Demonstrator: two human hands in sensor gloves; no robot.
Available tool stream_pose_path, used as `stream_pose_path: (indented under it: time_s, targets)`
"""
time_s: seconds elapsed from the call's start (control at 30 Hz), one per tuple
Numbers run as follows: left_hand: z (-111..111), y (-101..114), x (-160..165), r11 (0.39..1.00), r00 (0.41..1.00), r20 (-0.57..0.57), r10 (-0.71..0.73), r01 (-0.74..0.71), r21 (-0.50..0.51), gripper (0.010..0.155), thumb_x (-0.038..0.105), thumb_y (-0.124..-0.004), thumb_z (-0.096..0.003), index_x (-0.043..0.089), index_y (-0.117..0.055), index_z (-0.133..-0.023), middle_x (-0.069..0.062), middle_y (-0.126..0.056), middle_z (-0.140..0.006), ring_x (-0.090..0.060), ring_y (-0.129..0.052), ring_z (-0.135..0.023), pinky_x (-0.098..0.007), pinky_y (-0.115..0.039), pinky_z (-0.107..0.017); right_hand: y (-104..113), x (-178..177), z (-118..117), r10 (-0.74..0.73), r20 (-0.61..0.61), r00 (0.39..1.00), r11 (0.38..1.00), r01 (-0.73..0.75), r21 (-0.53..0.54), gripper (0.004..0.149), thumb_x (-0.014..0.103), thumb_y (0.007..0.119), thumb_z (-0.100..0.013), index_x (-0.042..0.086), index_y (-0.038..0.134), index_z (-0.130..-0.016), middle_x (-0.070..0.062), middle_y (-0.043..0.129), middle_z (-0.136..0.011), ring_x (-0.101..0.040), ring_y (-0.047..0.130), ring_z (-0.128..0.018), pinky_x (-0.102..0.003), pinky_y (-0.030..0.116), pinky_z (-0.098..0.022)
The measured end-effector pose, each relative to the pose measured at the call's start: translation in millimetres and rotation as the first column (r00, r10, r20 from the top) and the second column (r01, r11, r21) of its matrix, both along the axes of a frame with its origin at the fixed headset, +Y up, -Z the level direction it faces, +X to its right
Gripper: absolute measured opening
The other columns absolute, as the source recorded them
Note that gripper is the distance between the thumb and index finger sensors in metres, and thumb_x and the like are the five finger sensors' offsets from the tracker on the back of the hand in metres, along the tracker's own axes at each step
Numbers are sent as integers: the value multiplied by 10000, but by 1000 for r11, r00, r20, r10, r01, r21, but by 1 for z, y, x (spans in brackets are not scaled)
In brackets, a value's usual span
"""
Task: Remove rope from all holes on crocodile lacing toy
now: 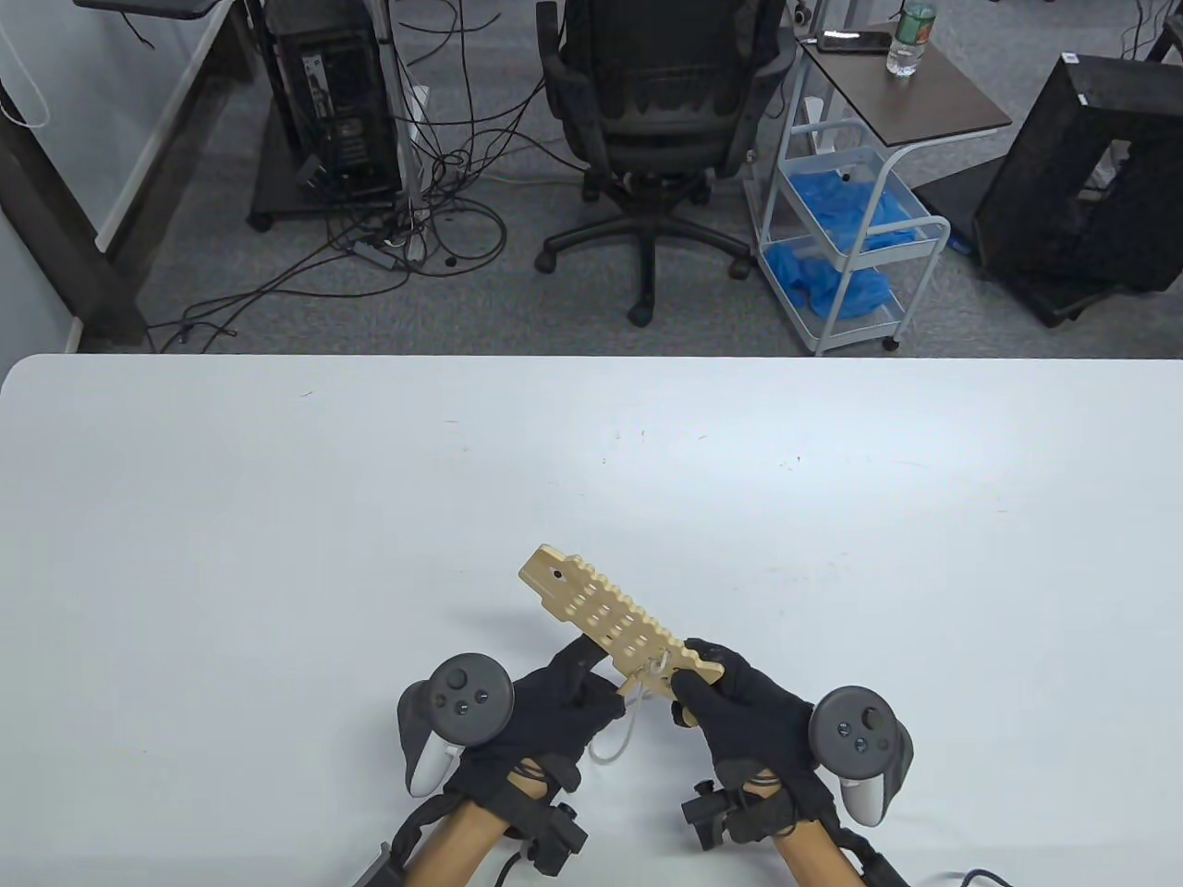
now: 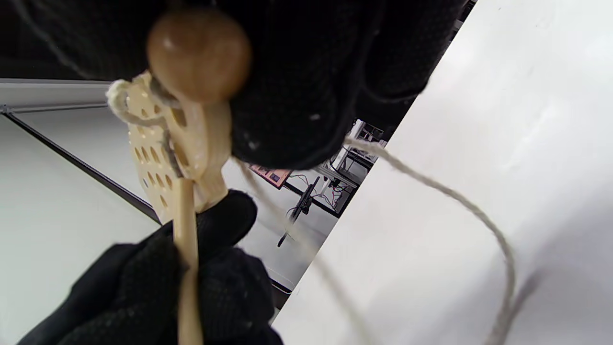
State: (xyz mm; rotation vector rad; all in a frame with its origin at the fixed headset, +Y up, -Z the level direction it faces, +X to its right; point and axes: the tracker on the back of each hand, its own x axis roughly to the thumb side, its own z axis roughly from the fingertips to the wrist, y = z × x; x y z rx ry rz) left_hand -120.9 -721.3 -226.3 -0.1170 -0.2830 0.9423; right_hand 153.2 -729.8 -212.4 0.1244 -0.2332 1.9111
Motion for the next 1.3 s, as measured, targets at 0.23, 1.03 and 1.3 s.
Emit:
stream_pose_path:
  time_s: [0.23,1.03,1.3]
  targets:
    - [1,8,-1,994,996,-14,-92,93,59,654,295,-848,-464,241,-637,-1081,0,-973,-786,-160,-988,-495,-517,-811,-555,-7,9,-3,-98,30,995,994,100,-54,450,477,818,-443,234,821,-821,-42,1004,-700,-178,1054,-431,-507,794,-572]
    - [-13,17,-49,976,938,-313,-150,190,102,469,343,-836,-460,387,-815,-926,63,-1023,-818,-155,-1032,-632,-518,-810,-592,-17,33,-14,-172,117,978,977,185,-103,463,448,769,-459,182,783,-838,-67,980,-703,-190,1039,-431,-520,780,-565]
    - [-17,20,-62,963,915,-368,-167,232,139,438,344,-845,-454,388,-852,-890,72,-1033,-846,-157,-1030,-680,-519,-808,-601,-21,39,-17,-181,143,973,972,200,-127,466,449,763,-465,169,779,-837,-72,975,-696,-192,1034,-423,-521,779,-562]
